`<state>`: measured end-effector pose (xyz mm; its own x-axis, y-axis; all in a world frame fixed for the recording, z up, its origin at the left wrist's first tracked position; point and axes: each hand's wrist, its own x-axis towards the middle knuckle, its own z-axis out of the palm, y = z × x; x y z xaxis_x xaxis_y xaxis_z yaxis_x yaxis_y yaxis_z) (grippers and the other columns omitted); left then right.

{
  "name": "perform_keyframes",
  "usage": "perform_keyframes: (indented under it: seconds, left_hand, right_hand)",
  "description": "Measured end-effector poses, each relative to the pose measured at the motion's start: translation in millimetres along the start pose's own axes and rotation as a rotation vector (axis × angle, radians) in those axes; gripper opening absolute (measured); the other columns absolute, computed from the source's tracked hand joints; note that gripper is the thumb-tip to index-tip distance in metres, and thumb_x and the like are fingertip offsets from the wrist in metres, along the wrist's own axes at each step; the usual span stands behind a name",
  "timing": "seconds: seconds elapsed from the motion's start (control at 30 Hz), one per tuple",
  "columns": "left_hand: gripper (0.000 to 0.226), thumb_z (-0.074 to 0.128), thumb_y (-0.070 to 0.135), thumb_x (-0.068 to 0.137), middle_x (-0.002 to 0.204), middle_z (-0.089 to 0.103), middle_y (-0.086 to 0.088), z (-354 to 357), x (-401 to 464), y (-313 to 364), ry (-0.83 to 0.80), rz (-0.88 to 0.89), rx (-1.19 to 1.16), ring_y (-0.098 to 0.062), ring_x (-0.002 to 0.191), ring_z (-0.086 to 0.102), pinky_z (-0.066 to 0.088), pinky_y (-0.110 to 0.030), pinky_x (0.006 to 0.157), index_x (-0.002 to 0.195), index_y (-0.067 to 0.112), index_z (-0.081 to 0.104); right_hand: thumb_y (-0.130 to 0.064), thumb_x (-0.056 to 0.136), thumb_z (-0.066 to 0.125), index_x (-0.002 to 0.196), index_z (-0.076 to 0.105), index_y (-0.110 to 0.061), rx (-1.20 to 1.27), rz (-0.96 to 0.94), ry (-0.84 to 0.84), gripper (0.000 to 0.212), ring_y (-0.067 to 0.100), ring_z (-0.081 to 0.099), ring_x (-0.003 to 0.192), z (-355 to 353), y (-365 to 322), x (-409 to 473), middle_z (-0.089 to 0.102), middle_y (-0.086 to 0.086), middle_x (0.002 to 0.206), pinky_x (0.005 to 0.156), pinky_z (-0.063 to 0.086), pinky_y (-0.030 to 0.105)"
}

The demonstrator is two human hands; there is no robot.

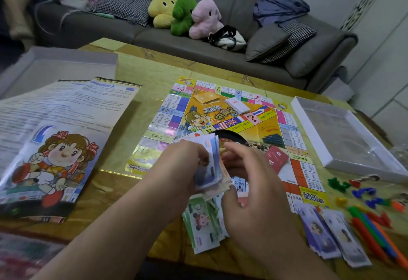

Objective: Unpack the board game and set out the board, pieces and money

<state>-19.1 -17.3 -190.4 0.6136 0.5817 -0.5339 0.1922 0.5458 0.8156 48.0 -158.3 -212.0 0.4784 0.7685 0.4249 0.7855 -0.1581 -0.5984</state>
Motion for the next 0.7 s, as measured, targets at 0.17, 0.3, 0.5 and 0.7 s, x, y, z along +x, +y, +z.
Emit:
perform_keyframes:
  seconds: [0.17, 0.3, 0.5, 0.7]
  left_hand:
    - [0.026, 0.060, 0.006, 0.091, 0.102, 0.060, -0.011, 11, -2, -1, 0.128, 0.141, 0.231, -0.031, 0.094, 0.062, 0.055, -0.043, 0.092, 0.118, 0.007, 0.059]
    - [0.029, 0.053, 0.011, 0.099, 0.087, 0.063, -0.007, 5, 0, -9, 0.164, 0.179, 0.307, -0.021, 0.074, 0.065, 0.050, -0.029, 0.058, 0.123, 0.024, 0.044]
    - [0.018, 0.061, 0.020, 0.098, 0.102, 0.070, 0.003, 5, -4, -14, 0.048, 0.265, 0.452, -0.015, 0.090, 0.069, 0.056, -0.030, 0.066, 0.113, 0.027, 0.057]
    - [0.010, 0.071, 0.017, 0.090, 0.081, 0.077, -0.003, 10, -12, -11, -0.029, 0.221, 0.329, -0.024, 0.083, 0.077, 0.063, -0.050, 0.085, 0.097, 0.024, 0.069]
  right_hand:
    - [-0.028, 0.081, 0.060, 0.131, 0.051, -0.067, 0.273, 0.239, -0.186, 0.064, -0.013, 0.052, 0.127, -5, -18, -3, 0.058, -0.036, 0.133, 0.100, 0.048, 0.016]
    - [-0.027, 0.092, 0.072, 0.144, 0.030, -0.069, 0.169, 0.222, -0.314, 0.079, -0.016, 0.040, 0.137, -7, -21, -4, 0.038, -0.045, 0.144, 0.111, 0.044, 0.016]
    - [-0.052, 0.086, 0.079, 0.154, -0.035, -0.046, -0.289, 0.169, -0.496, 0.133, 0.001, -0.018, 0.157, -29, -15, 24, -0.033, -0.036, 0.159, 0.127, 0.020, 0.035]
    - [-0.036, 0.090, 0.076, 0.165, -0.001, -0.035, -0.279, 0.092, -0.484, 0.107, 0.013, 0.030, 0.149, -29, -9, 36, 0.011, -0.025, 0.158, 0.113, 0.045, 0.035]
